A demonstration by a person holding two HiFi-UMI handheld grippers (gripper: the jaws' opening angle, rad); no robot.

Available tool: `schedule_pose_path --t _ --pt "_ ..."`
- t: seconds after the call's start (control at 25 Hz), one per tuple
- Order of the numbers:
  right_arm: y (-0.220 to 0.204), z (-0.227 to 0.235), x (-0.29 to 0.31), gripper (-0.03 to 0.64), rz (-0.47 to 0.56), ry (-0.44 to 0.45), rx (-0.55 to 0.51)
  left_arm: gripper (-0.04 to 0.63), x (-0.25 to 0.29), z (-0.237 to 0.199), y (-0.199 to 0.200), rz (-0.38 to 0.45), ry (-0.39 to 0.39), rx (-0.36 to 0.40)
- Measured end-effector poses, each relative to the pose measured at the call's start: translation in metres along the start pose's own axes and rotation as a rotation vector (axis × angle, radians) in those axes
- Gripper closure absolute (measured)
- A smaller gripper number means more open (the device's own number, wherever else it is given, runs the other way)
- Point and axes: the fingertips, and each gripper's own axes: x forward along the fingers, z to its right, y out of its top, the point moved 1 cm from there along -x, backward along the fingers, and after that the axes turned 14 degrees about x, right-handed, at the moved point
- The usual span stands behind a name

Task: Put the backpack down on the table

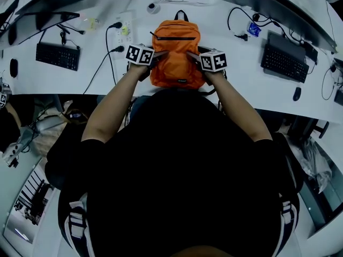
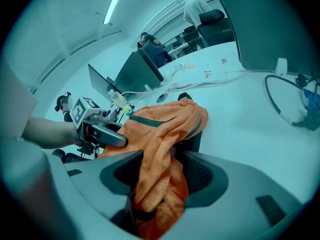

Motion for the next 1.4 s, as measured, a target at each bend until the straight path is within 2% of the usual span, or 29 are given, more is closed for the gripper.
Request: schedule_pose_path --t 0.28,0.6,0.88,1.04,1.2,1.4 --pt "-0.003 -0.002 -0.020 0.374 0.050 0.021 0.012 0.400 -0.016 0.005 -0.002 0.026 0.050 0.007" --pt "0.003 -0.021 -0.048 0.374 0.130 0.063 -0.080 0.394 -0.037 0.015 0.000 0.087 0.107 0.005" --pt "0.006 -0.034 -0.066 0.380 0.173 0.093 -0.109 0.394 -0.056 0.028 0.004 0.127 0.132 0.019" --pt "0.006 -0.041 -0.078 0.454 0.205 0.111 -0.145 0.394 -0.062 0.040 0.012 0.185 0.127 0.034" --pt "0.007 -0.046 -0.088 0.495 0.226 0.120 -0.183 0.394 -0.066 0.056 0.021 0.244 0.104 0.068" --pt "0.006 -0.050 -0.100 0.538 0.245 0.120 -0.193 0.396 -0.078 0.066 0.024 0.265 0.166 0.118"
